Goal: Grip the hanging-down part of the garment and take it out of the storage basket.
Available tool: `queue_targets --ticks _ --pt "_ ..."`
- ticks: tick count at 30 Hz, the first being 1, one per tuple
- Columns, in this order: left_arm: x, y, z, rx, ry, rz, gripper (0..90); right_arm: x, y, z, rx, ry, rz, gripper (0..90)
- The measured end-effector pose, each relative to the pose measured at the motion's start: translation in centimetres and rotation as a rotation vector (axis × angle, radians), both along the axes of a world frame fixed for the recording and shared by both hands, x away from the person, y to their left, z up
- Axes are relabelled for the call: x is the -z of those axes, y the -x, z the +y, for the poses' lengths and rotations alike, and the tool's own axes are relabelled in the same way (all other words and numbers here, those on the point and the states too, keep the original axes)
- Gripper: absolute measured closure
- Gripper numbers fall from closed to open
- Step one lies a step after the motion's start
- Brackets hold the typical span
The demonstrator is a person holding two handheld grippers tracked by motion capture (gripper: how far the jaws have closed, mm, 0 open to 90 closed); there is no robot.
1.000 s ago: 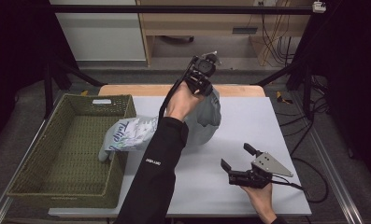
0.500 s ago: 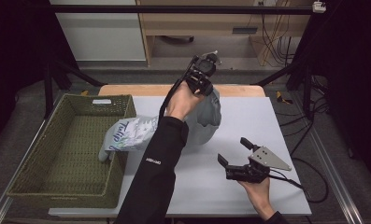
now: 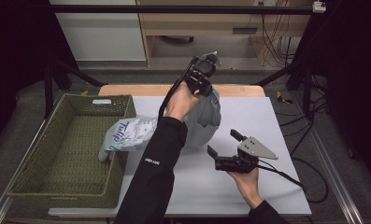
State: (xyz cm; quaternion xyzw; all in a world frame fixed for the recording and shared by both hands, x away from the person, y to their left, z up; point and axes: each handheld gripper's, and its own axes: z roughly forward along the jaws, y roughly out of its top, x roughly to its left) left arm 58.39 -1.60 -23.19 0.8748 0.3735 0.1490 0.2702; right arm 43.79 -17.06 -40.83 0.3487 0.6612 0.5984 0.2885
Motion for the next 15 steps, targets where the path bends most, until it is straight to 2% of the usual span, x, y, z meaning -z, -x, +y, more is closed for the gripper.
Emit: queue_targets --ticks 2,3,4,5,13,14,15 --pt "0.0 0.0 0.1 -0.002 -0.004 0.002 83.6 0.0 -0.5 0.3 -0.01 0.01 -0.017 0.3" --pt "0.0 -0.1 0.2 -0.005 -0.005 0.003 83.6 -0.1 -0.6 0.4 -0.014 0.017 -0.011 0.3" --pt "0.1 -0.1 0.2 -0.011 -0.002 0.004 83.6 -0.2 -0.7 0.9 -0.005 -0.008 0.009 0.3" --pt "0.0 -0.1 0.2 -0.012 -0.004 0.004 83.6 -0.2 -0.9 1.1 -0.005 0.007 0.008 0.3" --pt "-0.1 -0.1 0.3 -0.019 -0.003 0.007 83.6 -0.5 -2.4 2.5 -0.016 0.027 0.003 0.3" --pt "-0.2 -0.2 0.3 -0.021 -0.002 0.009 83.6 -0.5 -2.5 2.8 -0.018 0.002 0.005 0.3" --pt "-0.2 -0.2 0.3 -0.022 -0.007 0.01 83.6 -0.7 -2.6 3.0 -0.022 0.003 0.015 0.3"
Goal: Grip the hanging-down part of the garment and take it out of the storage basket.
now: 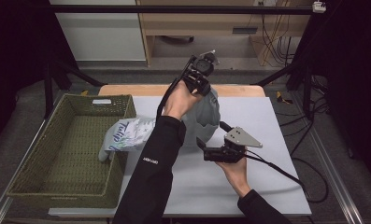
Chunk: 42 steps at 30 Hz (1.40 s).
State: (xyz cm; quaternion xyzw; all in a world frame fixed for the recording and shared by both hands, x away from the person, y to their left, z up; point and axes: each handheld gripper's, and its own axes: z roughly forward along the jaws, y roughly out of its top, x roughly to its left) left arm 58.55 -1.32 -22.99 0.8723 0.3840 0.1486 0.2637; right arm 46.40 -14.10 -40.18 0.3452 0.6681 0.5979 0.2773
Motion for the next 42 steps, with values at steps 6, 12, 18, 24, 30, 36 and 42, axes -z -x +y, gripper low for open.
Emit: queue_targets --ticks 6,12,18,24,30,36,42 --pt "0.0 0.0 -0.1 0.0 0.0 0.005 83.7 -0.4 -1.1 1.2 -0.008 0.015 -0.003 0.3" --pt "0.0 -0.1 -0.2 -0.002 0.001 0.005 83.7 -0.4 -1.9 2.5 -0.017 0.028 0.002 0.4" --pt "-0.1 0.0 -0.3 0.001 -0.003 0.005 83.6 -0.2 -3.4 3.4 -0.009 0.048 0.004 0.4" --pt "-0.2 0.1 -0.2 0.003 -0.006 0.003 83.6 0.5 -4.9 4.2 0.0 0.04 0.033 4.0" --pt "-0.4 0.3 -0.1 0.01 -0.01 0.002 83.6 0.9 -5.5 4.4 -0.028 0.05 0.027 17.0" --pt "-0.3 0.3 -0.1 0.016 -0.007 0.002 83.6 0.9 -5.9 4.2 -0.068 0.063 0.033 52.8" --pt "-0.3 0.3 0.0 0.012 0.003 0.0 83.7 0.3 -5.8 4.0 -0.082 0.078 0.054 86.5"
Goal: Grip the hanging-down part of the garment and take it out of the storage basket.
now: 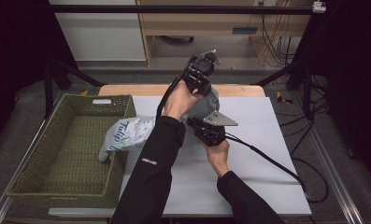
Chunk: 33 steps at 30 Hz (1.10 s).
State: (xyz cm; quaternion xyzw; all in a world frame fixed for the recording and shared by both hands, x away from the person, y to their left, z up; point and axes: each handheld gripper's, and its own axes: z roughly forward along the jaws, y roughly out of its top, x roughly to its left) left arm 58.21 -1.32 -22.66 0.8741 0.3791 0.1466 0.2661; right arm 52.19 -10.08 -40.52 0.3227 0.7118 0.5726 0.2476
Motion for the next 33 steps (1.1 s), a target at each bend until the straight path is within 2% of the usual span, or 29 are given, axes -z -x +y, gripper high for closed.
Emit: queue_targets --ticks 5,11,13,14,17,18,20,23,26,30,31,32,33 --pt "0.0 0.0 0.1 -0.002 -0.003 -0.003 83.6 -0.2 0.2 -0.2 -0.001 -0.003 0.024 87.7" --pt "0.0 0.0 0.4 -0.009 -0.013 -0.012 83.6 -0.5 1.1 -0.9 -0.007 0.0 0.03 87.9" --pt "0.1 0.0 0.5 -0.015 -0.014 -0.013 83.6 -0.4 1.4 -1.3 -0.024 0.005 0.007 88.0" --pt "0.1 0.0 0.5 -0.015 -0.017 -0.015 83.6 -0.5 1.7 -1.5 -0.021 0.001 0.019 88.0" --pt "0.2 0.1 0.4 -0.016 -0.013 -0.018 83.6 -0.7 2.3 -2.0 -0.03 0.009 0.011 88.1" --pt "0.2 0.1 0.4 -0.019 -0.009 -0.017 83.6 -0.8 2.6 -2.3 -0.038 0.02 -0.014 88.1" --pt "0.2 0.1 0.4 -0.014 -0.02 -0.017 83.6 -0.9 2.8 -2.4 -0.032 0.031 -0.016 88.1" --pt "0.2 0.2 0.4 -0.012 -0.024 -0.017 83.6 -1.4 3.4 -3.0 -0.049 0.01 -0.013 88.2" --pt "0.3 0.3 0.3 -0.005 -0.037 -0.016 83.6 -1.7 3.9 -3.4 -0.045 0.013 -0.011 88.2" --pt "0.5 0.3 0.4 -0.014 -0.023 -0.017 83.6 -2.0 4.4 -4.1 -0.033 0.002 -0.022 88.2" --pt "0.5 0.3 0.5 -0.013 -0.027 -0.016 83.6 -2.1 4.5 -4.4 -0.026 0.006 -0.025 88.2" --pt "0.5 0.3 0.5 -0.012 -0.029 -0.016 83.6 -2.3 4.7 -5.2 -0.015 0.035 -0.044 88.2" --pt "0.5 0.3 0.6 -0.012 -0.029 -0.015 83.6 -2.3 4.7 -5.2 -0.015 0.035 -0.044 88.2"
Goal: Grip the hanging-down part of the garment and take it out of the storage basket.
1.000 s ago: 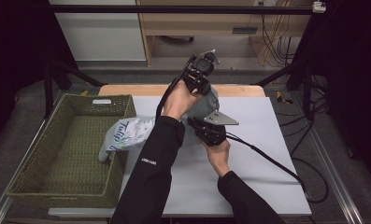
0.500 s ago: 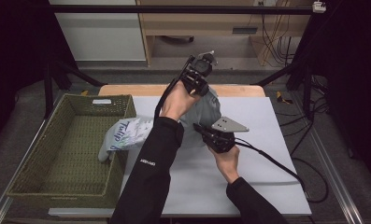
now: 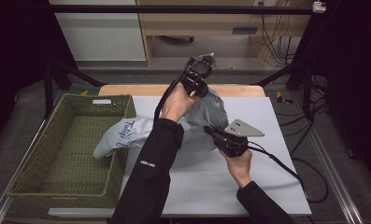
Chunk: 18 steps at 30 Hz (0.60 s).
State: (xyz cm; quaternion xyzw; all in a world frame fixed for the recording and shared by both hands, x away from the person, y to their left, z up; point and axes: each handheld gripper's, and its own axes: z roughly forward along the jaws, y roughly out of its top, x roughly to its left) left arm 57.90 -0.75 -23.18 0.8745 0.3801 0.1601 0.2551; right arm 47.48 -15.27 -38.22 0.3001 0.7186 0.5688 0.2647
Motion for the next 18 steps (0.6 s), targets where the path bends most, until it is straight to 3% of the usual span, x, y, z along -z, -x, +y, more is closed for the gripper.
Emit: queue_targets --ticks 18 --pt "0.5 0.4 -1.8 0.055 -0.005 0.016 83.5 -0.5 2.1 -5.6 0.058 -0.015 -0.005 88.1"
